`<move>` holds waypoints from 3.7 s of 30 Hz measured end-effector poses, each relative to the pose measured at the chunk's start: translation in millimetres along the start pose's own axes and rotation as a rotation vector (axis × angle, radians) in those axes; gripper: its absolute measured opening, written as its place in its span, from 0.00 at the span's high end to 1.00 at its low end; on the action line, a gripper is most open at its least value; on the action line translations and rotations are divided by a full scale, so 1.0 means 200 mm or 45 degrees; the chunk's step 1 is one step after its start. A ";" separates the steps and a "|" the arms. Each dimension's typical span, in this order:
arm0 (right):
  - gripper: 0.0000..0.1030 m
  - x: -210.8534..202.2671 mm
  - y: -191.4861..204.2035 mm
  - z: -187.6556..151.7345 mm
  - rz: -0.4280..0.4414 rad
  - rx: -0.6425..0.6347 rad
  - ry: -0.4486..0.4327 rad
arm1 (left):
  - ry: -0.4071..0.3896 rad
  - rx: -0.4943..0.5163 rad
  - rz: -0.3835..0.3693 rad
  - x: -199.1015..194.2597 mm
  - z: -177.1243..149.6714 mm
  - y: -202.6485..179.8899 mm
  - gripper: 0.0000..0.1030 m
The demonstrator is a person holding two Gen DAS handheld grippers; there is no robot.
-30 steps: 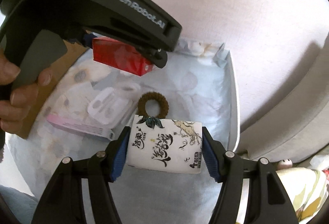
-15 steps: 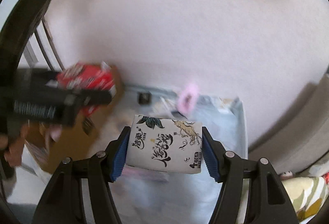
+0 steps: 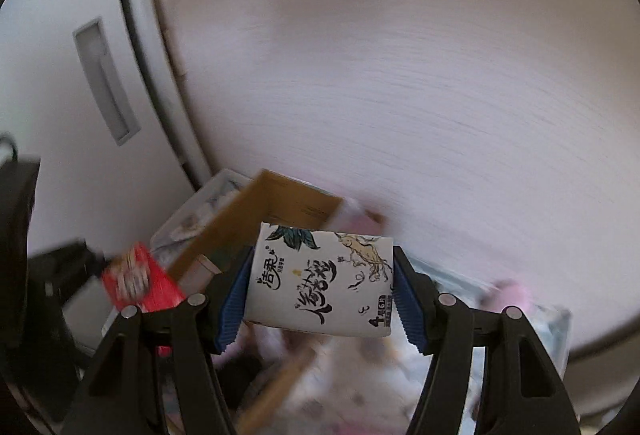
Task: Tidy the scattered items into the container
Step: 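Carry both items over the cardboard box and open both grippers to drop them, then move both open grippers back over the tray table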
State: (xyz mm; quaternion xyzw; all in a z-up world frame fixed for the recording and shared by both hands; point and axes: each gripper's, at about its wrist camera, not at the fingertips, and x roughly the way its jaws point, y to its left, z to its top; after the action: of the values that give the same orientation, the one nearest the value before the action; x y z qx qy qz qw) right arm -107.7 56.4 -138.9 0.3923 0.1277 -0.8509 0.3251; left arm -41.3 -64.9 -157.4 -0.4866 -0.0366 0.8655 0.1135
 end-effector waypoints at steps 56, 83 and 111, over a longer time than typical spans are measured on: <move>0.22 0.17 0.05 -0.06 0.069 0.165 0.123 | 0.051 -0.129 -0.115 0.01 -0.18 0.06 0.03; 0.22 -0.49 -0.80 -0.48 -0.221 0.431 -0.060 | 0.029 0.323 -0.161 0.06 -0.16 -0.83 0.03; 0.22 0.29 -1.21 -0.61 -0.166 0.437 0.216 | 0.254 0.354 -0.068 0.87 -0.27 -1.04 0.03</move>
State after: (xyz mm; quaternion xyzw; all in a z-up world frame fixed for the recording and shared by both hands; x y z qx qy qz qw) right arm -221.5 270.8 -272.2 0.5032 0.0329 -0.8434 0.1856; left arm -49.4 175.1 -295.5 -0.5484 0.0818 0.8063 0.2059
